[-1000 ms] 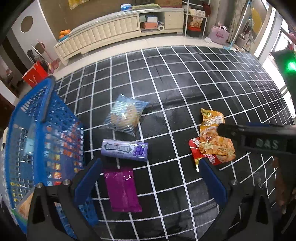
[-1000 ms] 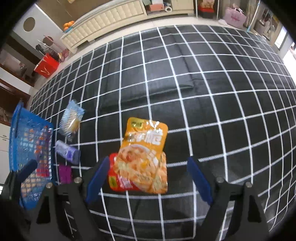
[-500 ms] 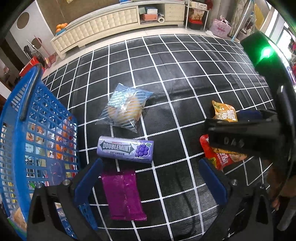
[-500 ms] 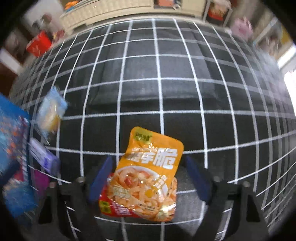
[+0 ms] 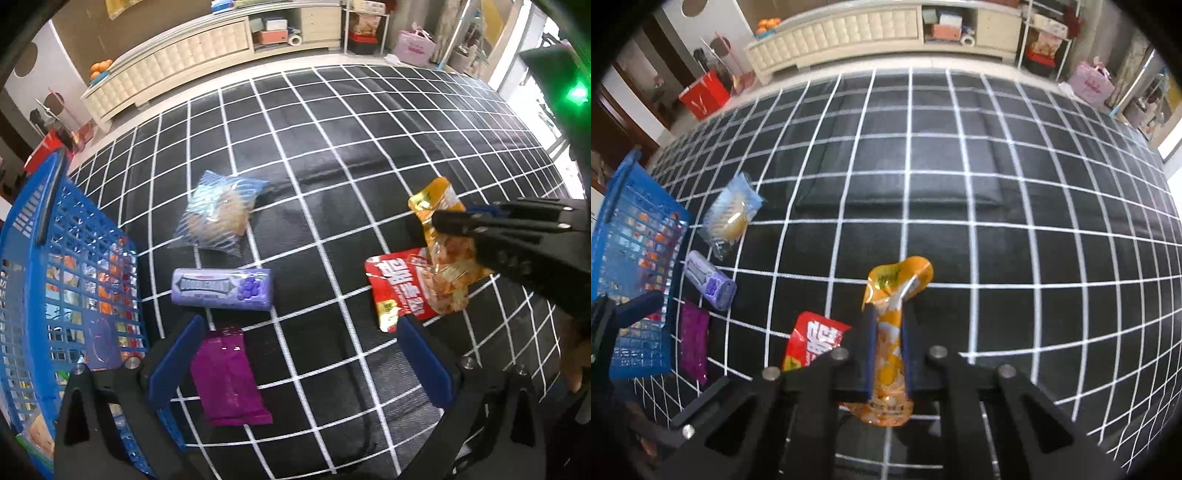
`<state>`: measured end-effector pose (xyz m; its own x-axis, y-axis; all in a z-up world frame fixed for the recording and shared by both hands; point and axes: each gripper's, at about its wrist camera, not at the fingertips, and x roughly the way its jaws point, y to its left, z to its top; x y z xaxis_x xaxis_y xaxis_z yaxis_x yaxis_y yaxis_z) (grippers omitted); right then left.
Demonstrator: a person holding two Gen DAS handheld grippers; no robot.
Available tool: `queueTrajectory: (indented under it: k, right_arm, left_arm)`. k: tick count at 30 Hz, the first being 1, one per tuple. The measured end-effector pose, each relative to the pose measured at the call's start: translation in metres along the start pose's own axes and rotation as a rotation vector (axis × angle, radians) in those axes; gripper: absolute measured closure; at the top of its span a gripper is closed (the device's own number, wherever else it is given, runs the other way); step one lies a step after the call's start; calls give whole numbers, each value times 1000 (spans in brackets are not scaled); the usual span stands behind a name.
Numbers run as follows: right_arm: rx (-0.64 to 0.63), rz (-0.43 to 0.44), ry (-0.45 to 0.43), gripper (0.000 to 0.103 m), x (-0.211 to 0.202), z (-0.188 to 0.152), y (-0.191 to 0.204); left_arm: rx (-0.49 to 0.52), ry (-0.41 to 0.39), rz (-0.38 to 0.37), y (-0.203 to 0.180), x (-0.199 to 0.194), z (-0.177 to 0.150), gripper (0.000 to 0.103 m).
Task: Organize snacks
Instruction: 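Grasp the red-and-white pouch with the left tool while the right tool grasps the yellow pouch, then carry the red-and-white pouch with the left tool while the right tool carries the yellow pouch toward the basket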
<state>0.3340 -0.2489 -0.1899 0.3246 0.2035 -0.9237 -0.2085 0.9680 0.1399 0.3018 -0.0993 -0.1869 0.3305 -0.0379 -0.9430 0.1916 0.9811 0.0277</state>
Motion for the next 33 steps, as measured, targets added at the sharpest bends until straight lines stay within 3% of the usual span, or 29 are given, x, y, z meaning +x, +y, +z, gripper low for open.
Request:
queueTrajectory:
  k: [7, 15, 24, 29, 33]
  right_arm:
    - [84, 26, -74, 88, -37, -19, -35]
    - [173, 38, -136, 88, -56, -33, -64]
    - [176, 63, -138, 88, -47, -42, -71]
    - [184, 83, -139, 88, -46, -45, -77]
    - [198, 92, -143, 88, -48, -49, -83]
  left_arm:
    - [-27, 28, -117, -16, 4, 1, 0]
    - [-34, 91, -152, -64, 25, 10, 0]
    - [-21, 127, -58, -106, 57, 28, 0]
    - [-20, 172, -97, -121, 77, 26, 0]
    - [-16, 142, -34, -129, 85, 24, 1]
